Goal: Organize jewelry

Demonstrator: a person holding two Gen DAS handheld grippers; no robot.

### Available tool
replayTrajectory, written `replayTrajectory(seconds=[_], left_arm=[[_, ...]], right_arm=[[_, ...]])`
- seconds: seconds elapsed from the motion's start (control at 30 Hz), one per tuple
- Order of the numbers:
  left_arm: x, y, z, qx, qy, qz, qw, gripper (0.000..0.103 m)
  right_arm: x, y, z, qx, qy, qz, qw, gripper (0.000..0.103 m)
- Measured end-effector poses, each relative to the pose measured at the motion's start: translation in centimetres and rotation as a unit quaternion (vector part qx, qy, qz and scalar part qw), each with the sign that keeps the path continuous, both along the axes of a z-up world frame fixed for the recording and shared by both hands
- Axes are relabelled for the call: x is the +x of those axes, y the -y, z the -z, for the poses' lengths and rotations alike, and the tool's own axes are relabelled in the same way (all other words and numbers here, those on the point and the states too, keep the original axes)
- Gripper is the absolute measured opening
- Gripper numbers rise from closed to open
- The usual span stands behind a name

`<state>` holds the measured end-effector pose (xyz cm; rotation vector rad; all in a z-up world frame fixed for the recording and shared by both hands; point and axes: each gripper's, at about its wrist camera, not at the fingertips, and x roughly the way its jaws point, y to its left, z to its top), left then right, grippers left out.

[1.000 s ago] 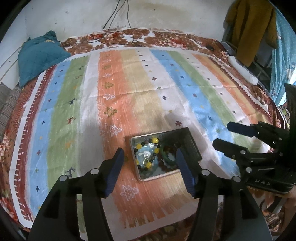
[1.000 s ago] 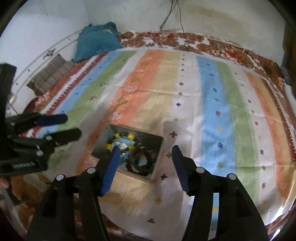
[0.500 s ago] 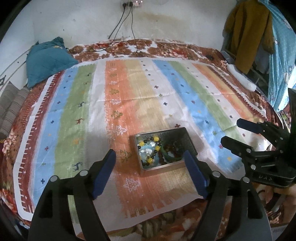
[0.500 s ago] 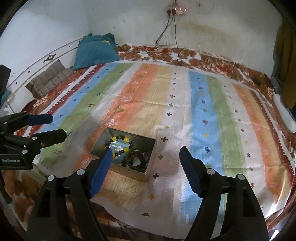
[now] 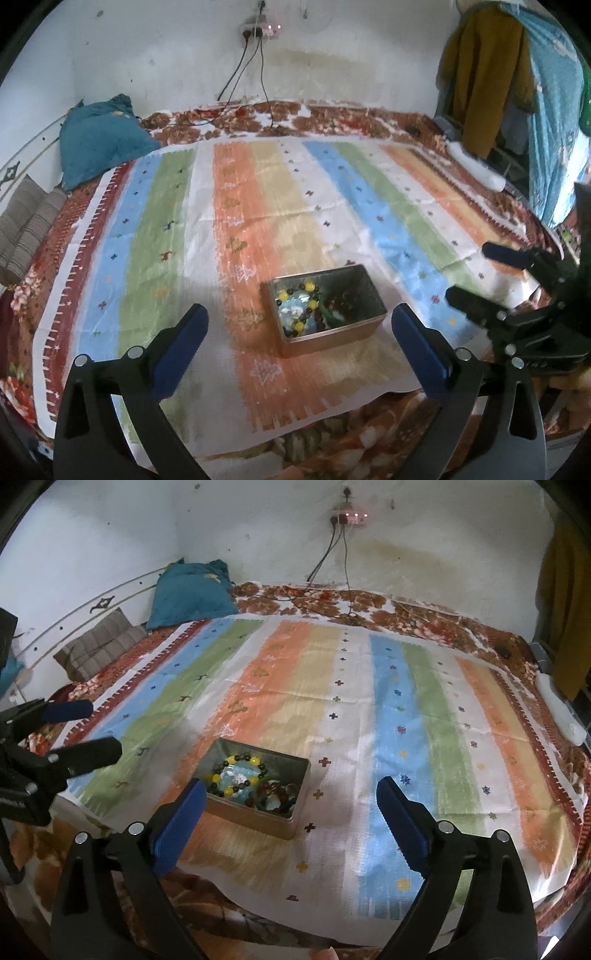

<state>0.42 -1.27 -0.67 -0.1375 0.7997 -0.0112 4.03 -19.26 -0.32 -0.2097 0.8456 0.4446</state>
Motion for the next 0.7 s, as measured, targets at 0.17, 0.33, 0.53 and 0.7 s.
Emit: replayTrajectory(seconds=[0.17,0.33,0.53,0.7], left_arm=[[-0.2,0.3,0.0,-0.003,0.003,0.009,0.9999,0.097],[-0.1,0.6,0.1,0.001,0.0,0.016,0.9999,0.097],[0.0,1.7,0.2,0.027,-0.004,0.032,0.9991,0.097],[-0.3,1.9,0.0,0.028,0.002,0.039,0.9988,0.097]], right_arm=[[-0.2,0.3,-0.2,0.016,-0.003,-0.002,1.0,0.095],[-0.4,0.3,-0.4,0.02,0.002,-0.006,1.0,0.095],[-0.6,0.3,-0.5,0.023,0.003,-0.009,1.0,0.096],[-0.5,0.3,-0.7,0.029,-0.001,-0.012,1.0,0.096]])
